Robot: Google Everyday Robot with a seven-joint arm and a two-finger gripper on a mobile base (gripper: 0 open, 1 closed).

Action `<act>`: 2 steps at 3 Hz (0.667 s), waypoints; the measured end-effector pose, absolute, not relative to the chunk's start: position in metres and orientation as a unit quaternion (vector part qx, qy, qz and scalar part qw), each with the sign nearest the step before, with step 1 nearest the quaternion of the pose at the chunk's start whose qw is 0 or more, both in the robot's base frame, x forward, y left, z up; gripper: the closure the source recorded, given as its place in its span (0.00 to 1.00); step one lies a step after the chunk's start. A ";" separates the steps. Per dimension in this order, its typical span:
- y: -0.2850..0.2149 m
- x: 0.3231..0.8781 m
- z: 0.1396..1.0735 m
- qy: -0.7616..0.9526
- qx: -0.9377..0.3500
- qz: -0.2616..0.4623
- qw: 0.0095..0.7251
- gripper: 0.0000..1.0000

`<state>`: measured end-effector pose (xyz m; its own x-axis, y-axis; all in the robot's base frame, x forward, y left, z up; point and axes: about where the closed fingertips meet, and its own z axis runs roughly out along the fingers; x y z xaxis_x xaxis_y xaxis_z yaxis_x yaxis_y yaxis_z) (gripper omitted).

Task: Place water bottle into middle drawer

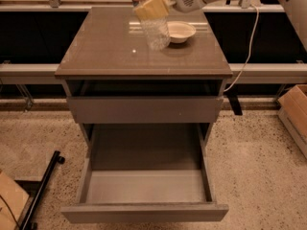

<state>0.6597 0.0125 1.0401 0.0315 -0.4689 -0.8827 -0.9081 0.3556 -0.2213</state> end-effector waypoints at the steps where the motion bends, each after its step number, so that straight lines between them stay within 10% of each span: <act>1: 0.017 0.595 1.054 0.638 -0.530 0.227 0.511 1.00; 2: 0.032 0.546 1.016 0.616 -0.530 0.273 0.516 1.00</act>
Offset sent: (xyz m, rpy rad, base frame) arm -0.2072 0.0532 -0.2285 0.1425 0.2798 0.2546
